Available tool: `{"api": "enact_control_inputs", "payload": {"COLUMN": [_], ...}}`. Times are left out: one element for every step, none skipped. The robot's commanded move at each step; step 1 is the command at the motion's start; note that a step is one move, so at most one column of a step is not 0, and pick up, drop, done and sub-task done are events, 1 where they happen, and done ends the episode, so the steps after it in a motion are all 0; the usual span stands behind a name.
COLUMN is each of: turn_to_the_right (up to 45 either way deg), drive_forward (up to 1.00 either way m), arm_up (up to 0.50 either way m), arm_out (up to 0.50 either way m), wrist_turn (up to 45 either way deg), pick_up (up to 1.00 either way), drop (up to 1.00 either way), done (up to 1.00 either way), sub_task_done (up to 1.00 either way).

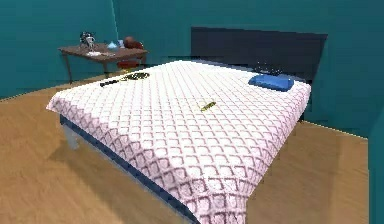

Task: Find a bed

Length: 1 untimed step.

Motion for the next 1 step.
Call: {"api": "enact_control_inputs", "payload": {"turn_to_the_right": [0.0], "drive_forward": [0.0], "arm_up": [0.0], "arm_out": [0.0], "wrist_turn": [0.0], "pick_up": [0.0], "drop": [0.0], "done": [1.0], "sub_task_done": [0.0]}}
